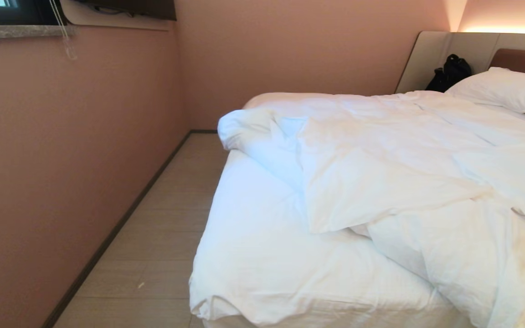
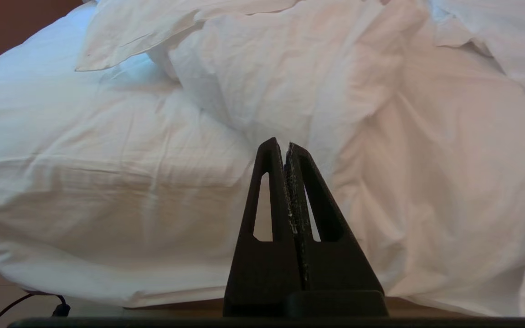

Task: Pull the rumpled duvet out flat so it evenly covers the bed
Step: Hold the folded corner of the quilt

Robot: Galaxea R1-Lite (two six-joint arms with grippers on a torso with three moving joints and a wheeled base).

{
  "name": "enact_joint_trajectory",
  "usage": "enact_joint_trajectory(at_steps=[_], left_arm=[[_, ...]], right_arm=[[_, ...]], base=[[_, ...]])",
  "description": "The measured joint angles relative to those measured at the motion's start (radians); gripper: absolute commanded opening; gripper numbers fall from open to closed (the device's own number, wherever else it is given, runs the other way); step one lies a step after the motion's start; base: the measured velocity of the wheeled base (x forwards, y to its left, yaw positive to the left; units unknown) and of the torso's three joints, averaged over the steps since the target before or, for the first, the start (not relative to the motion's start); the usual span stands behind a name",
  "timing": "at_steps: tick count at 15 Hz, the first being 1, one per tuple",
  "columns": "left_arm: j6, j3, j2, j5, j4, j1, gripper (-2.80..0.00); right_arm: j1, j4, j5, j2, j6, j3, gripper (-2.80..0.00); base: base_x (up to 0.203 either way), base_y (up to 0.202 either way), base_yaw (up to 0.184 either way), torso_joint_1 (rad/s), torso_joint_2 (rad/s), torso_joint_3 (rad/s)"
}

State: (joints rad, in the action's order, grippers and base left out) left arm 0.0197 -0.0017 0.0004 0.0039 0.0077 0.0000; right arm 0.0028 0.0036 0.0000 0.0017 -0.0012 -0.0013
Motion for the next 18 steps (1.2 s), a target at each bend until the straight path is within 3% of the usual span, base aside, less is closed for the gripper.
enact_joint_trajectory(at_steps=[18], left_arm=[[0.004,0.0,0.0,-0.001,-0.001,0.0,-2.8]], right_arm=[[0.0,-0.001,0.0,0.0,0.0,0.0,-2.8]], base=[[0.0,-0.194,0.001,0.002,0.0,0.002]])
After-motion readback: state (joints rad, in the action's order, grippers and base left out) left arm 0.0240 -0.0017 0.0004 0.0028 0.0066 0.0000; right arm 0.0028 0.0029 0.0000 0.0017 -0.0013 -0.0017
